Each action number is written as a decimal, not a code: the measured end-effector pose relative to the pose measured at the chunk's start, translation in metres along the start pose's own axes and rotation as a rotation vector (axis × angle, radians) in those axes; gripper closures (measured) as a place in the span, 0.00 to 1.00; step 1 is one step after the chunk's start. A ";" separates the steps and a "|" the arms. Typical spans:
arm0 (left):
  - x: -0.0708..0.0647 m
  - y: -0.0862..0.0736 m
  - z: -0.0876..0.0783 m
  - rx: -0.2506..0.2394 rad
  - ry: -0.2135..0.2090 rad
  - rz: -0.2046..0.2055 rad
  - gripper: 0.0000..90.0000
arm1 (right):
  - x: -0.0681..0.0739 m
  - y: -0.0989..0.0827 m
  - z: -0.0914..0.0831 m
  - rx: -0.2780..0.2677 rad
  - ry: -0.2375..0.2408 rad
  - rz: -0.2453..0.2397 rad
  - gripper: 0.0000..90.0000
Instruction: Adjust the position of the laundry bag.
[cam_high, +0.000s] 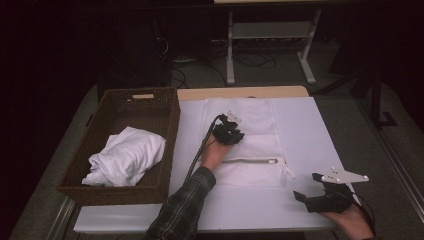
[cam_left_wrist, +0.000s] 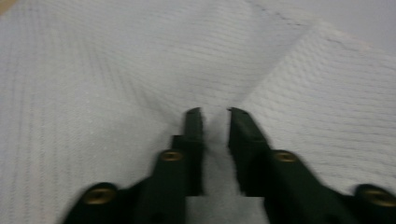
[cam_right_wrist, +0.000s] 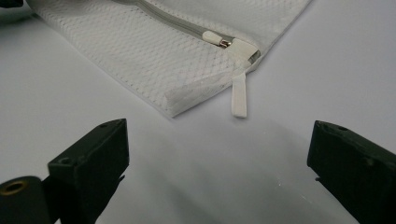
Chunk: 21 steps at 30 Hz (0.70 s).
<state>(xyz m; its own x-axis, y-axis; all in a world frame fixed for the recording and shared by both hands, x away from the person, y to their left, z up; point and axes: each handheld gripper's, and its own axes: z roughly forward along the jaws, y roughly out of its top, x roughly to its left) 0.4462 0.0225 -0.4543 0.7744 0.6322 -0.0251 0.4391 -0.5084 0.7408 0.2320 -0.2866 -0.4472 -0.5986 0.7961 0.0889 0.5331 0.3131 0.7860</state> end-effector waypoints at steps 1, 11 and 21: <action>-0.001 0.000 0.000 0.001 -0.001 0.007 0.76 | 0.000 0.000 0.000 0.000 0.000 -0.001 0.06; -0.004 -0.003 0.001 -0.013 0.030 0.051 1.00 | 0.001 0.000 0.001 0.004 0.002 -0.002 0.06; -0.004 -0.001 -0.003 -0.016 -0.019 0.018 1.00 | -0.001 0.000 -0.001 -0.004 0.000 0.006 0.06</action>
<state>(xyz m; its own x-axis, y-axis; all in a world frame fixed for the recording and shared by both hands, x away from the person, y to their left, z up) 0.4418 0.0221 -0.4530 0.7907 0.6117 -0.0247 0.4179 -0.5099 0.7519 0.2318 -0.2874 -0.4468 -0.5955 0.7978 0.0939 0.5346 0.3064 0.7876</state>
